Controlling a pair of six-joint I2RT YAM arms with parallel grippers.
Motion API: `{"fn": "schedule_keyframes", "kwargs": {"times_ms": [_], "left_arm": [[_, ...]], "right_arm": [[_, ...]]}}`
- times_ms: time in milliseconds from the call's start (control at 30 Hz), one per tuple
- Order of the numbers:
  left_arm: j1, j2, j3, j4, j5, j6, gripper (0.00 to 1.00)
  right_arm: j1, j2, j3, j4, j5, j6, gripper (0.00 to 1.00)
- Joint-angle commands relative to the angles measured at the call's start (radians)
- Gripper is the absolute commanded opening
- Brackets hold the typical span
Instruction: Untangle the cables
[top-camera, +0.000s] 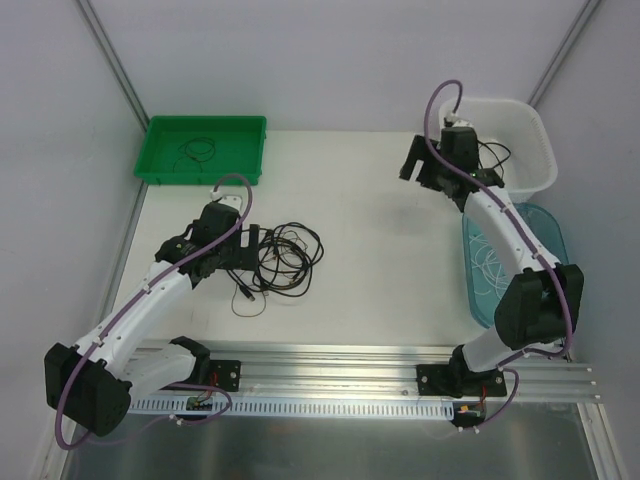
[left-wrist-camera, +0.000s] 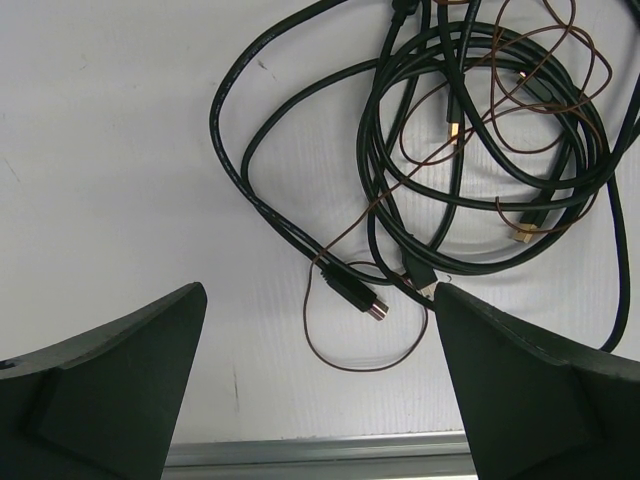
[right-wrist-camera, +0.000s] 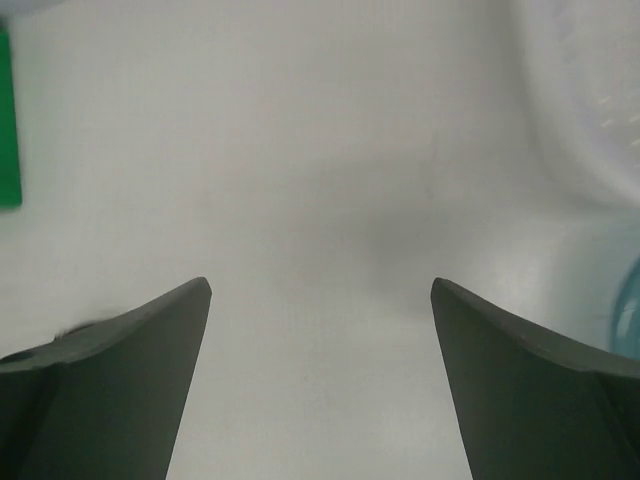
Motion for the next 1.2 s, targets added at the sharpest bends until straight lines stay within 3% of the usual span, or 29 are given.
{"fn": "schedule_keyframes", "kwargs": {"times_ms": [0,167,367,667,900,1000,1167], "left_arm": [[0.005,-0.016,0.006,-0.001,0.030,0.009,0.99],[0.007,0.022,0.006,-0.005,0.071,0.009,0.99],[0.005,0.064,0.010,-0.010,0.070,0.003,0.99],[0.007,0.114,0.012,-0.016,0.046,0.004,0.99],[0.005,0.134,0.014,-0.019,0.048,0.003,0.99],[0.007,0.139,0.015,-0.019,0.050,0.003,0.99],[0.005,0.143,0.014,-0.021,0.050,0.003,0.99]], "right_arm": [[0.134,-0.066,-0.123,-0.049,-0.128,0.064,0.96],[0.336,-0.094,-0.315,0.031,-0.167,0.141,0.93],[0.629,0.007,-0.303,0.100,-0.103,0.261,0.92],[0.778,0.164,-0.243,0.183,-0.035,0.431,0.84],[0.835,0.262,-0.237,0.200,-0.128,0.482,0.79],[0.837,0.261,-0.264,0.197,-0.138,0.473,0.64],[0.811,0.201,-0.320,0.109,-0.037,0.396,0.25]]}}
